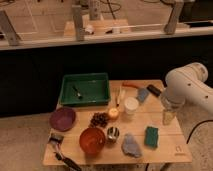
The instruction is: Place towel in red bowl
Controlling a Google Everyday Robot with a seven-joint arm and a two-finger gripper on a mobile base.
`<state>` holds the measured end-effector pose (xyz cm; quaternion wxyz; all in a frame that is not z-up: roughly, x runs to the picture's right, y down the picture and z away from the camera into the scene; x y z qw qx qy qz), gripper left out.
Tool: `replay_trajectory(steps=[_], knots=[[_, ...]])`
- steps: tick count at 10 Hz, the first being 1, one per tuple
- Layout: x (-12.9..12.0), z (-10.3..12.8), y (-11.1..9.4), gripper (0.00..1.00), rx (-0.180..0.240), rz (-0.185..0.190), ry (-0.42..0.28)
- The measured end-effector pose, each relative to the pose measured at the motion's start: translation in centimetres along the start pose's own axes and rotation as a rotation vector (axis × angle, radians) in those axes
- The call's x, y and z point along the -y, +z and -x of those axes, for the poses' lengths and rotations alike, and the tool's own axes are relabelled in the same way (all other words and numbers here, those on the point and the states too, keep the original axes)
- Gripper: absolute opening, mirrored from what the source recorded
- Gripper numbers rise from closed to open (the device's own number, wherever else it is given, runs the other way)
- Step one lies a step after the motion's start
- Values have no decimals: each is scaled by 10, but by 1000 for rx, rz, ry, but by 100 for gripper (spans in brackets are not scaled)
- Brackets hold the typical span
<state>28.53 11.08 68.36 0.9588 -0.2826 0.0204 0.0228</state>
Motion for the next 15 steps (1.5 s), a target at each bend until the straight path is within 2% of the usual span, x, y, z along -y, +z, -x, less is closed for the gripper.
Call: replay_trajectory(steps=[11,12,15], knots=[[-4,3,2,80,0,7,-9],[-13,10,7,80,2,18,-30],[-76,48,25,80,38,55,-84]])
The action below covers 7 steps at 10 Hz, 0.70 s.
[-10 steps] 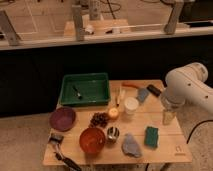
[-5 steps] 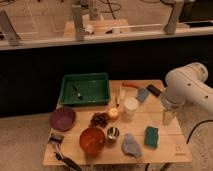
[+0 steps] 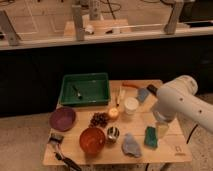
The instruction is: Place towel in red bowl
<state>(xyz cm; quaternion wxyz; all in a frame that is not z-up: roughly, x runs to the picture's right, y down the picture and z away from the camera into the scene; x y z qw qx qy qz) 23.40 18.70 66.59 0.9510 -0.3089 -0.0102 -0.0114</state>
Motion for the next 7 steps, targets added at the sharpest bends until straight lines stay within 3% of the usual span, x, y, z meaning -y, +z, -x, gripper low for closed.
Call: replay_trajectory(steps=[3,5,7], knots=[[-49,28,35,80,77,23,-21],[-60,46,45,80,100,43,-67],[-60,44,45,80,96,42,-68]])
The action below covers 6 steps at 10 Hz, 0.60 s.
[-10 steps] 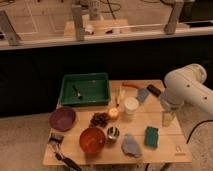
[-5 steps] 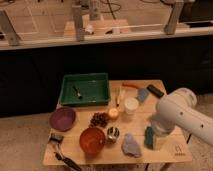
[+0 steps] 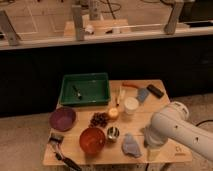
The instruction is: Place towel in red bowl
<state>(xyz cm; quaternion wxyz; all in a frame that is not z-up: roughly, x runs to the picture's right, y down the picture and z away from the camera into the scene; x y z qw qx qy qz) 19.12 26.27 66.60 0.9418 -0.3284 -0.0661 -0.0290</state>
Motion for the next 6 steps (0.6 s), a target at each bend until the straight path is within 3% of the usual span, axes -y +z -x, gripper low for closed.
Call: replay_trajectory(steps=[3,6], knots=[[11,12,14,80,4,3,-41],[27,15,27,80,34,15,-57]])
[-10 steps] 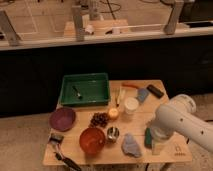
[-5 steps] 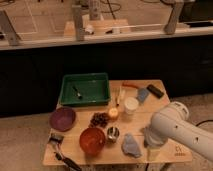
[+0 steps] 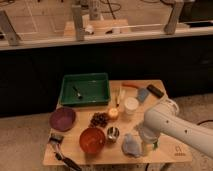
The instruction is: Place towel in red bowl
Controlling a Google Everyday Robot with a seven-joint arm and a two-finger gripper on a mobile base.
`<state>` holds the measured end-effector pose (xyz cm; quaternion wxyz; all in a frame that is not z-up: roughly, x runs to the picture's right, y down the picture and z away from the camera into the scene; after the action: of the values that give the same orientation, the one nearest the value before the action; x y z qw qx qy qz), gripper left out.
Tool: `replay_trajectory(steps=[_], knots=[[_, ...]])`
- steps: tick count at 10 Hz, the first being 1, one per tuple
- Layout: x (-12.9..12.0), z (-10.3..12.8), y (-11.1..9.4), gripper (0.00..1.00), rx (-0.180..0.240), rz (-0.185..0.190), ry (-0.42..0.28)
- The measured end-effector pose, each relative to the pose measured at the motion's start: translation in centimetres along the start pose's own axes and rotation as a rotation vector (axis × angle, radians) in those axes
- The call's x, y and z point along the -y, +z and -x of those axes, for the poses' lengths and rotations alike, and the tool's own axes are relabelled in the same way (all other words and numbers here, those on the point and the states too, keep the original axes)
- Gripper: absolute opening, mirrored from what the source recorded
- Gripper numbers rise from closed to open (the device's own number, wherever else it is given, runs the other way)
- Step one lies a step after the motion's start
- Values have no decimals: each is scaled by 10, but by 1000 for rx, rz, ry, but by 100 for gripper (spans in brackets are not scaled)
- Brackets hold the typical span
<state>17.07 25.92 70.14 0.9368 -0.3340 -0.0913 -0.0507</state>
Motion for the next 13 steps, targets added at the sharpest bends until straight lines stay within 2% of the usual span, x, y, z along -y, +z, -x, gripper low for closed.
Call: replay_trajectory(steps=[3,7,10,11,13], knots=[[3,-6,36,80,29,29,1],[2,-5,60,80,92,18,9],[0,2,77,80,111,28,10],[-1,5,81,77,109,20,0],[-6,15,89,56,106,-8,-58]])
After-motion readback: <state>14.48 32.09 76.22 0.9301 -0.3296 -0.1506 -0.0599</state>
